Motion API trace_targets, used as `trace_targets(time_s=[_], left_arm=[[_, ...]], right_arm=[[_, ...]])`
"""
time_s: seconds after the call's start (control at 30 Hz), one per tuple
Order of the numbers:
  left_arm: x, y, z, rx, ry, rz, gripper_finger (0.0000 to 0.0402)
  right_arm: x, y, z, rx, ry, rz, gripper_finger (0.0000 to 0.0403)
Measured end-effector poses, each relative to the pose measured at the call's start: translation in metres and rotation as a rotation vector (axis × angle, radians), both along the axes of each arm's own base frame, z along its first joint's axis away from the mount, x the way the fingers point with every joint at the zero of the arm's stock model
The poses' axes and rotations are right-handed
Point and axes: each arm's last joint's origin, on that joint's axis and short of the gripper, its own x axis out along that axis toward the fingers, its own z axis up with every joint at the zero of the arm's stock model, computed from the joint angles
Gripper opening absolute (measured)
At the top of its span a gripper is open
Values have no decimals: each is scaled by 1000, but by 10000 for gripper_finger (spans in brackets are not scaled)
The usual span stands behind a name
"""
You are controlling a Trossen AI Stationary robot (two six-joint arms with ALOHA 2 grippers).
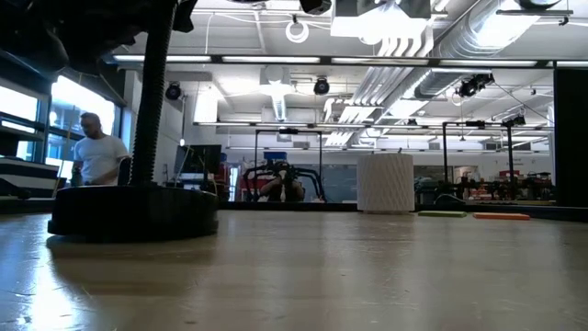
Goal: Screw lightbulb
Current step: Insert the lightbulb into the lamp
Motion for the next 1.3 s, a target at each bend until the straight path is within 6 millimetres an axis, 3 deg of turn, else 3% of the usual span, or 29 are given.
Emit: trace_targets(time_s=[0.27,0.57,0.8,1.0,1.07,1.2,1.3], left_arm=[[0,0,0,5,-1,4,281],[1,0,-1,-5,8,12,281],[1,0,-1,-21,19,7,281],[1,0,-1,-38,28,2,281],[1,0,-1,-45,32,1,281],[1,0,-1,-48,34,0,281],[1,0,-1,-63,40,-3,281]], right_arm=[[-3,-1,5,-32,15,16,262],[-22,14,22,-388,190,-29,264],[-32,29,21,-612,353,29,264],[-61,46,33,-960,599,117,264],[-68,52,35,-1166,708,221,264],[-72,61,25,-1598,929,437,264],[-67,62,17,-1783,1035,501,264]])
